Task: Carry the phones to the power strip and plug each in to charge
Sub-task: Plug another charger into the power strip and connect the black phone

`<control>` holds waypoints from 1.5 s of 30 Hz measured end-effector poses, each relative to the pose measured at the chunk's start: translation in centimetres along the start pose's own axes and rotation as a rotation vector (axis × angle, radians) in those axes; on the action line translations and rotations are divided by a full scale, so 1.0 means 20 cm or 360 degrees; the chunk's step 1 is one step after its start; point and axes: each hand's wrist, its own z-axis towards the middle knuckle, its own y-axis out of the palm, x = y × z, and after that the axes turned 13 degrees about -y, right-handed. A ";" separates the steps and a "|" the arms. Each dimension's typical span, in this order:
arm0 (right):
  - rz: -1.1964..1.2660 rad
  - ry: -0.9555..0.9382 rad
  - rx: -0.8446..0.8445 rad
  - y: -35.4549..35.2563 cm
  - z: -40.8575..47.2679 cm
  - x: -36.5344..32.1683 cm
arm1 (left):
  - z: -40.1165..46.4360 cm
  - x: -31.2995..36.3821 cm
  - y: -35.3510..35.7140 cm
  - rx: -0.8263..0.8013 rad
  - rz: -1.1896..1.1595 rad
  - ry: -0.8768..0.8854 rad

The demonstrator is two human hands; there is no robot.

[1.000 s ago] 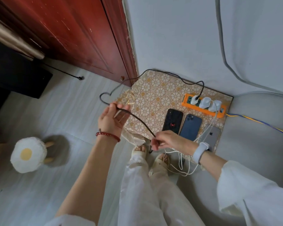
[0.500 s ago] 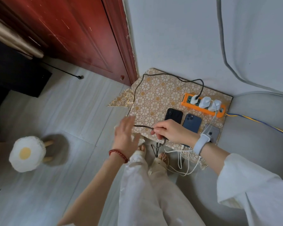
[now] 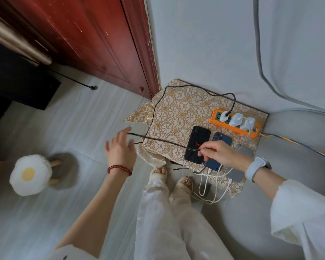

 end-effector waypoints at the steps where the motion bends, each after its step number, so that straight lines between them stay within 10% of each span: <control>1: -0.0003 -0.0038 -0.0026 0.02 0.02 -0.03 | -0.04 0.02 0.03 -0.0136 0.0061 0.0247; 5: 0.0062 -0.0200 -0.0053 0.10 0.11 -0.16 | -0.19 0.12 0.15 -0.0387 0.0310 0.0854; 8: 0.0170 -0.0224 -0.0042 0.10 0.11 -0.18 | -0.17 0.13 0.12 -0.0120 0.0138 0.0887; 16: 0.0076 0.0132 -0.0094 0.06 0.02 0.03 | 0.00 0.07 -0.01 0.0324 -0.0589 -0.0489; 23: 0.0201 -0.0027 -0.0178 0.11 0.08 -0.09 | -0.14 0.09 0.12 -0.0375 0.0579 0.0702; 27: 0.0274 -0.0045 -0.0237 0.13 0.11 -0.13 | -0.19 0.11 0.18 -0.0432 0.0356 0.0857; 38: -0.0095 0.0175 -0.0139 0.07 0.05 0.06 | -0.02 -0.01 0.08 0.0136 -0.0405 -0.0286; 45: -0.0114 0.0050 0.0118 0.08 0.07 0.03 | -0.09 -0.01 0.10 -0.0626 -0.0217 0.0182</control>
